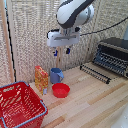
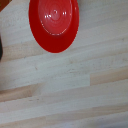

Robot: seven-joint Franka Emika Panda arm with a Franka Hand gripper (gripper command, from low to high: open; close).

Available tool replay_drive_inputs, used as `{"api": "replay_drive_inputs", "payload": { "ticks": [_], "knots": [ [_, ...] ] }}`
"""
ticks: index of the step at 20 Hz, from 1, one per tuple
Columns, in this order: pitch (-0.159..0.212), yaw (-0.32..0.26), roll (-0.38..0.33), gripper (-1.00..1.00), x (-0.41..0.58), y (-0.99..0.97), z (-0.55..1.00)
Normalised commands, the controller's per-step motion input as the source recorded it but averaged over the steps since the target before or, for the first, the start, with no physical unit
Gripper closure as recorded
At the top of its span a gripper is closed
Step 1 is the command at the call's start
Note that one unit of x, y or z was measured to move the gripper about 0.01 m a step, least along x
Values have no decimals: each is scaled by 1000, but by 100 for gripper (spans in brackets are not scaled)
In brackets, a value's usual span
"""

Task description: Please locate the crimson dish within your space. Move your hand towards it gently. Tenderly hold the bowl carefully using your fingers and raise it. With caution, shift it towards the basket. Kindly let loose of the dish to drop it in the basket.

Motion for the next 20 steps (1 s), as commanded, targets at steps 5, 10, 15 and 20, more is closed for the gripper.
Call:
{"api": "replay_drive_inputs", "payload": {
  "ticks": [5,10,15,20],
  "knots": [
    [31,-8,0,-100,-599,0,-262],
    [27,-6,0,-100,-621,-34,-355],
    [-3,-1,0,-100,-161,-68,-460],
    [-33,0,0,-100,62,-99,-581]
  ]
}}
